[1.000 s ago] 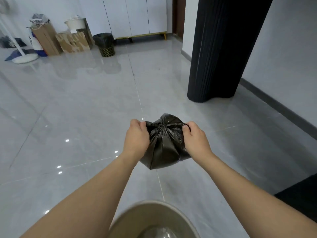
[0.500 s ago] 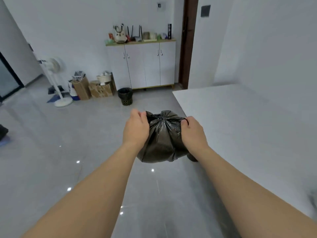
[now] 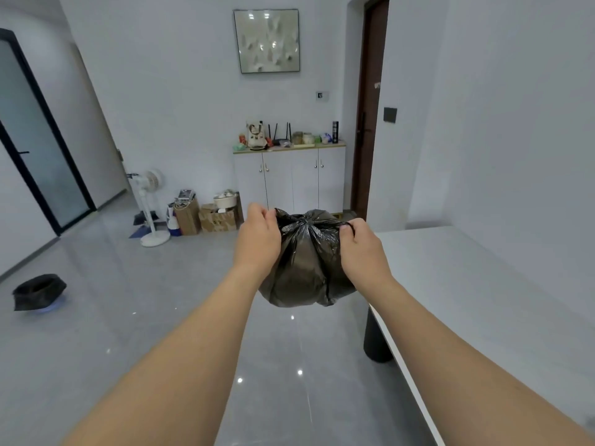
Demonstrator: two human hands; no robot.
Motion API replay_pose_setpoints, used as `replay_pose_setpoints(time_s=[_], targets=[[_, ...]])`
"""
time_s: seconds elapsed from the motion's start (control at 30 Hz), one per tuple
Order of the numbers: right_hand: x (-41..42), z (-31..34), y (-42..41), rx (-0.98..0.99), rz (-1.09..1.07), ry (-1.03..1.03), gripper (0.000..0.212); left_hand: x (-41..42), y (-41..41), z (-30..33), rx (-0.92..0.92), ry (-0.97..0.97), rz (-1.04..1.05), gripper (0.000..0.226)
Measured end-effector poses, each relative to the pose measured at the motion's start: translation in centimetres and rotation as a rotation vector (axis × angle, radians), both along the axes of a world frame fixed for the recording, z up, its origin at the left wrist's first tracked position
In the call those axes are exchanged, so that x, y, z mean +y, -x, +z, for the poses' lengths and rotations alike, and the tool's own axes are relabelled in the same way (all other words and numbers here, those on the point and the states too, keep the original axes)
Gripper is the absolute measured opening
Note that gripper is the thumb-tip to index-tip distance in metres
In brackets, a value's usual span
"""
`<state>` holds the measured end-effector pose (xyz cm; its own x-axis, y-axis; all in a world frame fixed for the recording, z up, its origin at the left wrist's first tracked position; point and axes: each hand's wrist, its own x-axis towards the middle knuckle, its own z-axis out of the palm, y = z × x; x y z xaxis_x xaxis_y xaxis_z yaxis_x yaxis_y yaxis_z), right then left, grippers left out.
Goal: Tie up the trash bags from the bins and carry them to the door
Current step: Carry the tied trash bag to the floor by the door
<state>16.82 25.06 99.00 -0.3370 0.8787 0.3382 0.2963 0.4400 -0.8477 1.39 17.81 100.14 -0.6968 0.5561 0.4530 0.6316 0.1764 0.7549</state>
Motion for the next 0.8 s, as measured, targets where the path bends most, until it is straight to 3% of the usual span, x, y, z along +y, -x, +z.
replay_pose_setpoints(time_s=[0.4,0.8], targets=[[0.4,-0.6,8.0,-0.019,0.085,0.04,0.025,-1.1,7.6,-0.4,-0.02,0.019,0.043,0.023],[-1.6,-1.3,29.3,0.001,0.041,0.076,0.026,-2.9,28.5,-0.6,0.01,0.071,0.018,0.022]])
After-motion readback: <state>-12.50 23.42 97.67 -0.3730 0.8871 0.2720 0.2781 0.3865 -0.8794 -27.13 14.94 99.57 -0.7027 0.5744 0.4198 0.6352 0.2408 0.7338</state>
